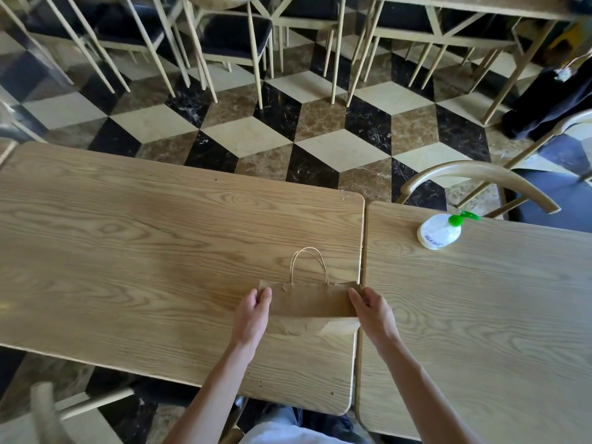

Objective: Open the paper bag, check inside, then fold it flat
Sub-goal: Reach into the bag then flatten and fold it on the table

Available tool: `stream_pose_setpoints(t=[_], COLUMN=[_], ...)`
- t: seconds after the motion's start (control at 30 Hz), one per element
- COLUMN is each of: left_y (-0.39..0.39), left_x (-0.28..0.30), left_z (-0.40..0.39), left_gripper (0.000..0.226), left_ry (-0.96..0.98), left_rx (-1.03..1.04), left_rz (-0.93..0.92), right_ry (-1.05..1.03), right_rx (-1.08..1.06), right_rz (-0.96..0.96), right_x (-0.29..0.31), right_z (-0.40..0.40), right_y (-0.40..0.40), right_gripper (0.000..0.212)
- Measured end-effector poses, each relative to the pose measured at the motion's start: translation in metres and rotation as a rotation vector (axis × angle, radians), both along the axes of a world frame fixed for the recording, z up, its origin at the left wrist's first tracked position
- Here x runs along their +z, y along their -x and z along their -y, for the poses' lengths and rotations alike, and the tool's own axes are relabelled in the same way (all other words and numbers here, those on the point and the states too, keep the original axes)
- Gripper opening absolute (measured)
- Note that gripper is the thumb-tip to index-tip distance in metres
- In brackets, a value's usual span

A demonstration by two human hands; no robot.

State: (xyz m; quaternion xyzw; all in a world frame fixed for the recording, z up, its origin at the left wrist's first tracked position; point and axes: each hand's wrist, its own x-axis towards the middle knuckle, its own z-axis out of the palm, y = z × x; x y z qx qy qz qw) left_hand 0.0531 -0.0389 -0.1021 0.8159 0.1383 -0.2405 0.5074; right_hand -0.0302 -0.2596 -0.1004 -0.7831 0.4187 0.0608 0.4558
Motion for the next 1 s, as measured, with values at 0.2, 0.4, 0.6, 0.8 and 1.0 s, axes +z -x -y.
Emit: stream_pose_setpoints(t=[0.2, 0.4, 0.6, 0.8, 1.0], left_y=[0.008, 0.003, -0.003, -0.005, 0.000], left_x=[0.005, 0.011, -0.007, -0.012, -0.019], left_z=[0.004, -0.001, 0.003, 0.009, 0.003], left_gripper=[0.030, 0.062, 0.081, 0.081, 0.072], left_ry=[-0.352, -0.632, -0.701, -0.733, -0.704], left_rx=[-0.215, -0.991, -1.181, -1.198, -1.180], left_rz=[0.452, 0.796, 0.616, 0.726, 0.744], right_ry=[0.578, 0.624, 0.680, 0.725, 0.704], right_rx=[0.324, 1.031, 1.111, 1.055, 1.067], right_rz=[0.178, 0.123, -0.008, 0.047, 0.051], right_x=[0.013, 0.014, 0.001, -0.002, -0.014], right_z=[-0.012, -0.014, -0.024, -0.027, -0.028], right_y=[0.004, 0.008, -0.004, -0.007, 0.002], right_gripper=[0.038, 0.078, 0.067, 0.067, 0.066])
